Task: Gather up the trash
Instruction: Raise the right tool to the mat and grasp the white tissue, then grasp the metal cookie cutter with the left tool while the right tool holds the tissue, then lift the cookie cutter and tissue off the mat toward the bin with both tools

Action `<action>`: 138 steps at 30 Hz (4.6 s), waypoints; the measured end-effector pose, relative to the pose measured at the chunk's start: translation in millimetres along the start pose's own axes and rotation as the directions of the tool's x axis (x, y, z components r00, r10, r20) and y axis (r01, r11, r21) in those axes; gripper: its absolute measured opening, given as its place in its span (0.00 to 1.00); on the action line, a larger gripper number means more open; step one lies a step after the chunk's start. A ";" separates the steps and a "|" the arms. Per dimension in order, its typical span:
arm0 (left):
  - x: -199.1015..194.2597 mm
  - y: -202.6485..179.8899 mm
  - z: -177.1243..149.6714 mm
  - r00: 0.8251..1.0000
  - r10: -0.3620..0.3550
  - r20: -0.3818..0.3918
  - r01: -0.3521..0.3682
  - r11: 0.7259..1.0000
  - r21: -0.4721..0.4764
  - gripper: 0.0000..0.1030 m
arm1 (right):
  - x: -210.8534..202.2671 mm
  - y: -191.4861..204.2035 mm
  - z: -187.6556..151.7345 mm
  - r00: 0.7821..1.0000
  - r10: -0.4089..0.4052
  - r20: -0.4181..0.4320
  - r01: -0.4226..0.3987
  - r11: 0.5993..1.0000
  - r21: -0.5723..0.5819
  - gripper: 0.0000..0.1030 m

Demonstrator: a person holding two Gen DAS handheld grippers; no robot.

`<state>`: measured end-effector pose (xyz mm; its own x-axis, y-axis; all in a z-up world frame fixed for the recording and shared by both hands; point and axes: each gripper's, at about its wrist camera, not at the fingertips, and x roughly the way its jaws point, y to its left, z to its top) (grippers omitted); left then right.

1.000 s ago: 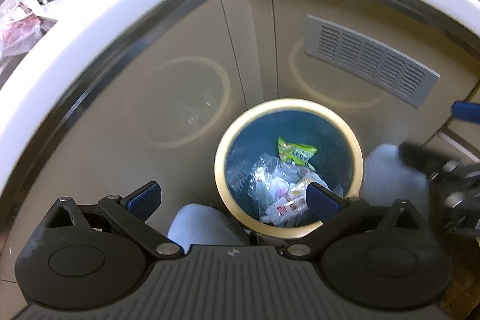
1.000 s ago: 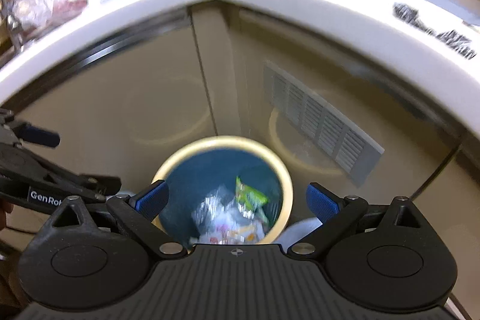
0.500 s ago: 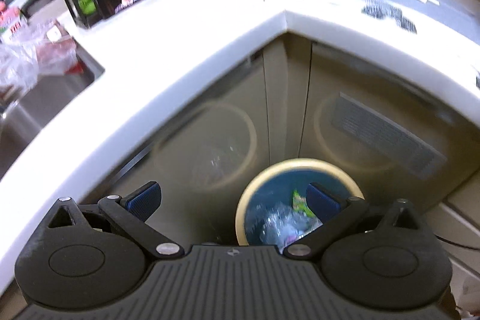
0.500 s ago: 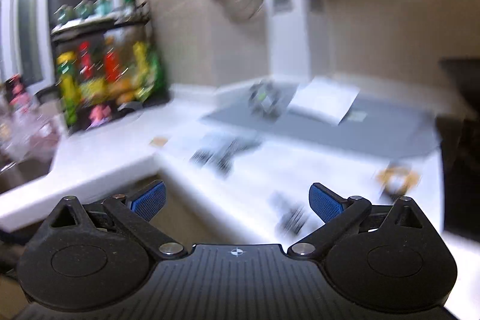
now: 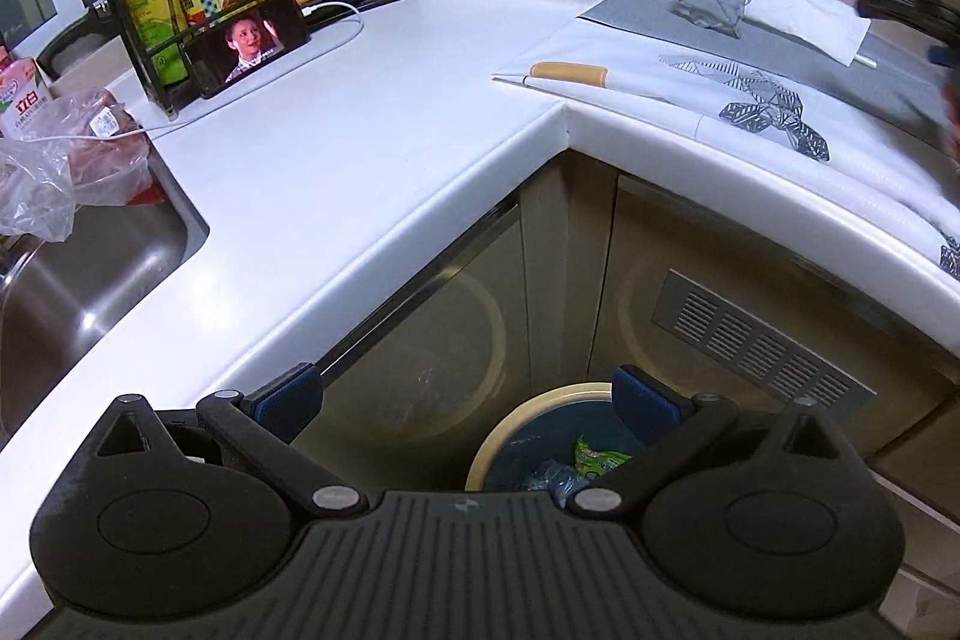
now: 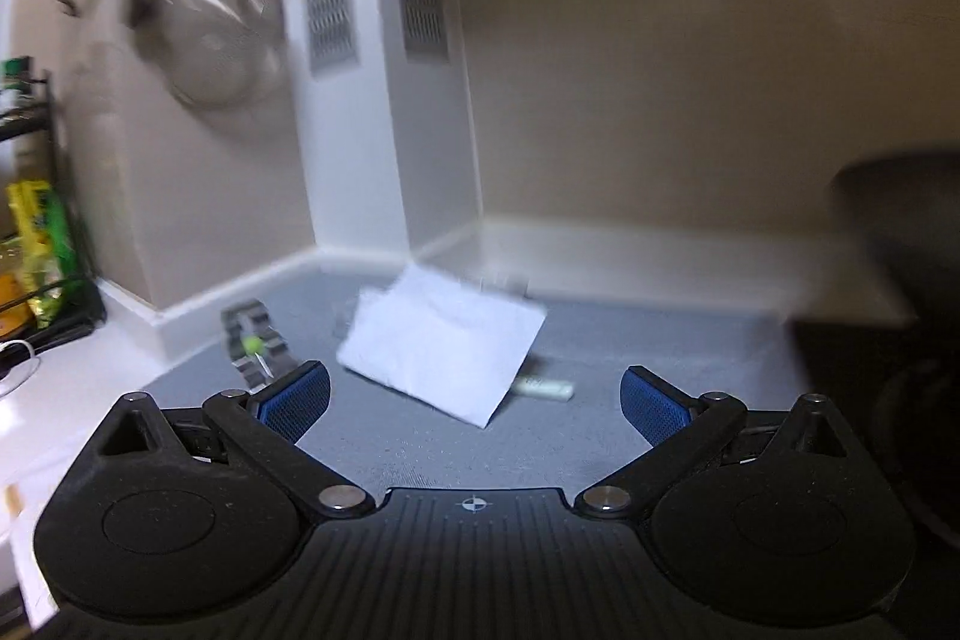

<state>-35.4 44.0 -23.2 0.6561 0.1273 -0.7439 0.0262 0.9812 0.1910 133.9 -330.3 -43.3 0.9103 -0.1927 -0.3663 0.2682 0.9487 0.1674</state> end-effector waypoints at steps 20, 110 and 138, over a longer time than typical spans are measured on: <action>11.9 12.8 18.3 0.999 0.029 -0.016 -0.029 0.999 -0.029 1.00 | 66.8 50.4 -2.1 0.999 0.026 -0.027 -0.031 0.978 -0.205 0.02; 160.8 -184.0 279.6 0.928 -0.304 0.214 0.275 0.949 0.156 0.13 | 18.0 -53.0 -31.4 0.976 0.053 -0.209 -0.027 0.992 0.125 0.05; -60.1 17.7 4.2 0.923 -0.244 0.298 0.217 0.969 0.120 0.13 | -85.2 -22.7 -45.4 0.990 0.123 -0.074 -0.119 0.991 0.057 0.05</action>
<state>-71.2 53.1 27.6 0.8241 -0.1648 -0.5420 0.2580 0.9609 0.1001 35.9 -324.1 -57.4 0.9106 -0.0559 -0.4094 0.1758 0.9491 0.2614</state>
